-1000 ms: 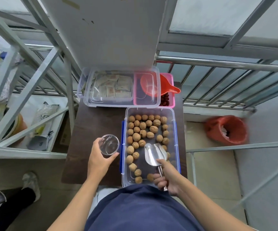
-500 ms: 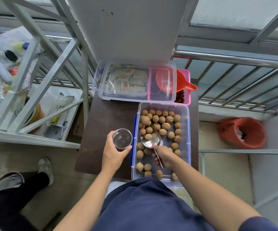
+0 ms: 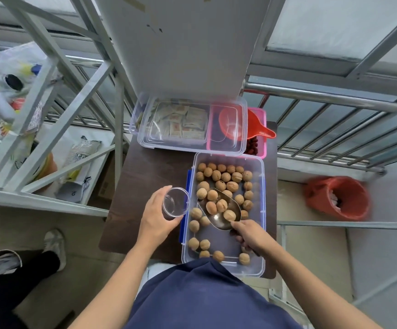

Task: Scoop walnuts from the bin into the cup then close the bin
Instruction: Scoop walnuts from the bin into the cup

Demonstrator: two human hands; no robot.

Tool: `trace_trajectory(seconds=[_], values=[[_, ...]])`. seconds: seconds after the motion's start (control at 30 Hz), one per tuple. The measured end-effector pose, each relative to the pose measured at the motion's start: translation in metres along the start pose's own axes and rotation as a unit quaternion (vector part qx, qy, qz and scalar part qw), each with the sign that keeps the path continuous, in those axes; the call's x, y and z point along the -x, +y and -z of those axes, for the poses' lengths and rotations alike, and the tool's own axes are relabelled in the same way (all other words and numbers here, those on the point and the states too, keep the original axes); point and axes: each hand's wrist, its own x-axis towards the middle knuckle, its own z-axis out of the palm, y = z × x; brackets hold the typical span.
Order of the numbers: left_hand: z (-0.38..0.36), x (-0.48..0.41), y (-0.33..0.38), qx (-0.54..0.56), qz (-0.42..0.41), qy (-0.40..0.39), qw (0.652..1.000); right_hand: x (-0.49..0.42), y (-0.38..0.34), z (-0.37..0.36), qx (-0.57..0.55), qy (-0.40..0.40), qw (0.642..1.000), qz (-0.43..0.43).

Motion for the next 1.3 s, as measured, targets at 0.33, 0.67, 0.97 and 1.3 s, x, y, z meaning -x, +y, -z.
trace_trajectory(seconds=[0.33,0.67,0.97,1.3], values=[[0.01,-0.016,0.006,-0.036,-0.107,-0.017,0.993,0.059,-0.06,0.017,0.257,-0.015,0.959,0.119],[0.012,-0.011,0.009,-0.017,-0.058,-0.016,0.998,0.07,-0.082,0.012,0.408,0.075,0.895,0.164],[0.007,-0.006,0.0,0.034,-0.005,-0.02,0.999,0.064,-0.029,0.019,-0.055,-0.053,0.996,-0.036],[0.006,-0.01,-0.006,0.037,0.035,-0.048,0.998,-0.02,0.035,-0.035,-0.48,-0.11,0.844,-0.214]])
